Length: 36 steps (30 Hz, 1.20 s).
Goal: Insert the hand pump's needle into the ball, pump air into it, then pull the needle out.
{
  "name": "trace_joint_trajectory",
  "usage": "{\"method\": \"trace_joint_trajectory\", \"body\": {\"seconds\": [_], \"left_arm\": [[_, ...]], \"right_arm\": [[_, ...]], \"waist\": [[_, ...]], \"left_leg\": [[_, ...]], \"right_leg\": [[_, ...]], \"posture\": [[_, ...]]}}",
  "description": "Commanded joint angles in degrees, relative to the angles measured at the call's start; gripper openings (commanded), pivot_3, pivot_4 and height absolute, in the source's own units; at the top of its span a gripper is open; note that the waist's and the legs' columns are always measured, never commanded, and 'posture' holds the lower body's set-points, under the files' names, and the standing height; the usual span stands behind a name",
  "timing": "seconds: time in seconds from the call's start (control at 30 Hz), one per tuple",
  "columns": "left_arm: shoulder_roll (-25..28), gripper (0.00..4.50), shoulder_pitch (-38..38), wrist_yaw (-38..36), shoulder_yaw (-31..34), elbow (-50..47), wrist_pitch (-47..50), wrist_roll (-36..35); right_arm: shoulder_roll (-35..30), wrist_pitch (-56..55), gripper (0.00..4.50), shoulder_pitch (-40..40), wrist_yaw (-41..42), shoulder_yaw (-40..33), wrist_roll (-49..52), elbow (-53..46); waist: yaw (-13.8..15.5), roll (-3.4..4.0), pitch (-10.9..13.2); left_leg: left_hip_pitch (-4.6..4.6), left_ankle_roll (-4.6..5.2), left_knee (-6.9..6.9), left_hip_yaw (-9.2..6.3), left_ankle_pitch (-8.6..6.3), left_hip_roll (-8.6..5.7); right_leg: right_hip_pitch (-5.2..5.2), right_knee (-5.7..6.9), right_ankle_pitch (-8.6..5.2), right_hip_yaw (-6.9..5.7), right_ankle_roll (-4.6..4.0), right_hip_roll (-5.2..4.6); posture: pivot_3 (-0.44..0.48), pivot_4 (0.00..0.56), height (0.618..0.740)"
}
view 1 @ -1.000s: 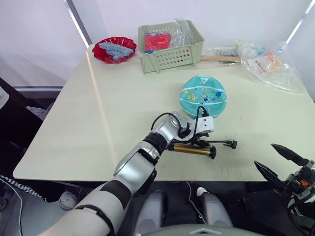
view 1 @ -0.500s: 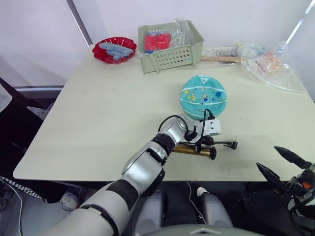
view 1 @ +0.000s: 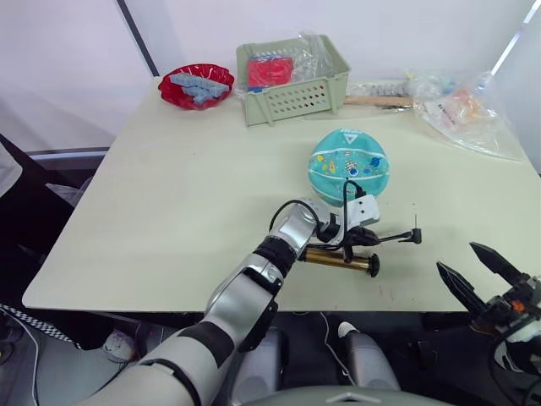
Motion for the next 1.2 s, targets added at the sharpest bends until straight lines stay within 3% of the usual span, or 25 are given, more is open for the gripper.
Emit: {"method": "trace_joint_trajectory", "body": {"seconds": [0.03,0.27,0.43,0.77,1.17,1.2], "left_arm": [[-0.28,0.04,3.06,0.36,1.51,-10.32,4.15,-3.53],[-0.55,0.04,10.71,2.29,1.46,-24.31,9.03,-8.15],[0.19,0.04,13.74,3.32,0.59,-27.61,9.04,-9.27],[1.13,0.04,14.45,2.16,-0.36,-28.83,9.16,-11.87],[1.91,0.04,13.81,1.72,-1.59,-28.18,8.7,-12.68],[1.92,0.01,13.75,1.7,-1.69,-28.09,8.61,-12.7]], "right_arm": [[0.83,5.64,4.5,-1.39,-7.49,0.86,3.62,-4.63],[1.35,15.94,4.5,-7.88,-20.16,1.64,14.86,-6.6],[1.55,20.26,4.5,-11.68,-26.28,1.49,22.21,-5.88],[-1.19,23.96,4.5,-15.27,-26.31,1.09,28.96,-2.52],[-1.58,23.92,4.5,-14.68,-24.46,1.01,29.08,-1.94],[-1.56,23.88,4.25,-14.43,-24.24,1.01,28.91,-2.0]], "waist": [[-0.01,0.01,0.0],[-0.01,0.02,-0.01],[-0.01,0.03,-0.02],[-0.05,0.04,-0.02],[-0.04,0.04,-0.03],[-0.04,0.04,-0.02]], "left_leg": [[0.0,0.0,0.0,-0.01,0.0,0.01],[0.01,0.0,0.0,-0.01,0.0,0.03],[0.01,0.01,0.0,-0.01,0.0,0.02],[0.02,0.01,0.0,0.03,0.01,-0.02],[0.02,0.01,0.0,0.02,0.01,-0.02],[0.02,0.01,0.0,0.02,0.01,-0.02]], "right_leg": [[0.0,0.0,0.0,0.0,-0.01,0.0],[0.01,0.0,0.0,0.01,-0.05,-0.01],[0.01,0.02,0.0,0.02,-0.05,0.0],[0.01,0.03,0.02,0.04,-0.02,0.03],[0.01,0.03,0.04,0.04,0.03,0.04],[0.01,0.03,0.04,0.04,0.03,0.04]], "posture": [[0.0,0.15,0.737],[0.0,0.15,0.737],[0.0,0.15,0.737],[0.0,0.15,0.737],[0.0,0.15,0.737],[0.0,0.15,0.737]]}}
